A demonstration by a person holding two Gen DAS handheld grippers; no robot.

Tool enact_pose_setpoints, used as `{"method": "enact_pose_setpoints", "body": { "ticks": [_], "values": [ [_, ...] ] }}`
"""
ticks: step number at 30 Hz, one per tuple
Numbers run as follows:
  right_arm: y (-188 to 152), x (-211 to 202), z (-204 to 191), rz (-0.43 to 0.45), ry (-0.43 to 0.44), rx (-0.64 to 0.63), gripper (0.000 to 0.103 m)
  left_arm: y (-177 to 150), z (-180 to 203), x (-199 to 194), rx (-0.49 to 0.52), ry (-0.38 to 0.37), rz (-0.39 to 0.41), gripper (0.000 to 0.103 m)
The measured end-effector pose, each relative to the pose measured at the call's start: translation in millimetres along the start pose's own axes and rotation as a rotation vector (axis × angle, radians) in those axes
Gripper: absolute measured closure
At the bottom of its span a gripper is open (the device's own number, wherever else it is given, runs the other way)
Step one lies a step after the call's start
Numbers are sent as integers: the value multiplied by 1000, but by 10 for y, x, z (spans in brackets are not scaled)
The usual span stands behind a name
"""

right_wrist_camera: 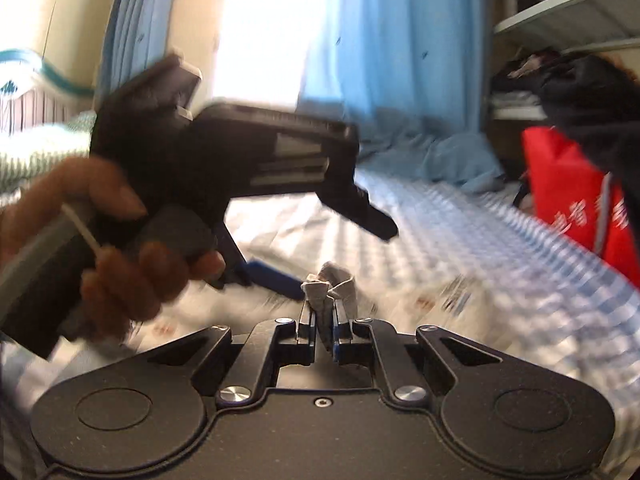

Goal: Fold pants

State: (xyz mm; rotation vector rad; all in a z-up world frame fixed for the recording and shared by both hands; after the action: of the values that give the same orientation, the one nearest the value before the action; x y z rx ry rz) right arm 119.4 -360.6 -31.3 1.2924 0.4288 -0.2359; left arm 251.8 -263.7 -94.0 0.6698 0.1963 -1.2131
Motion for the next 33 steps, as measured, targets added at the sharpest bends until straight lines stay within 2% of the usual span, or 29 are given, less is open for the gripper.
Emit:
{"method": "enact_pose_setpoints", "body": {
  "ticks": [2, 6, 11, 15, 20, 24, 27, 29, 31, 33],
  "values": [
    [-69, 69, -103, -22, -15, -14, 93, -10, -61, -80, -4, -8, 13, 14],
    [-145, 100, -110, -40, -16, 36, 86, -35, -58, -111, 31, 22, 16, 13],
    [-185, 103, -93, -39, -27, 54, 85, -113, -14, -122, 39, 46, -11, 13],
    [-143, 20, -63, -2, -30, 110, 95, -158, -56, -139, -47, 59, -21, 16],
    [-74, -104, 4, 48, -22, 201, 95, -143, -64, -19, -189, 29, -15, 20],
    [-82, -137, 9, 47, -19, 206, 95, -139, -100, 134, -269, 32, -15, 50],
    [-99, -151, -9, 35, -20, 188, 95, -144, -125, 171, -302, 34, 9, 51],
    [-114, -149, -37, 22, -20, 174, 95, -146, -114, 189, -288, 47, 15, 63],
    [-121, -137, -63, 7, -25, 154, 95, -145, -92, 199, -249, 94, 18, 88],
    [-126, -127, -93, -5, -31, 135, 95, -136, -54, 205, -203, 133, 13, 96]
  ]
}}
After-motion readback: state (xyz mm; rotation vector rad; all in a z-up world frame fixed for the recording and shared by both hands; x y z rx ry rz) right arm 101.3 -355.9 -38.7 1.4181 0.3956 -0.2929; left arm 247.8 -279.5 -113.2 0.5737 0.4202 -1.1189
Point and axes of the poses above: each gripper's, at about its wrist camera, not at the fingertips, and x roughly the way its jaws point, z to its right, y to its top, the point moved 7 cm from there along x, roughly the way its jaws point, and after that the axes turned 5 degrees about -x, right-handed, at the moved point
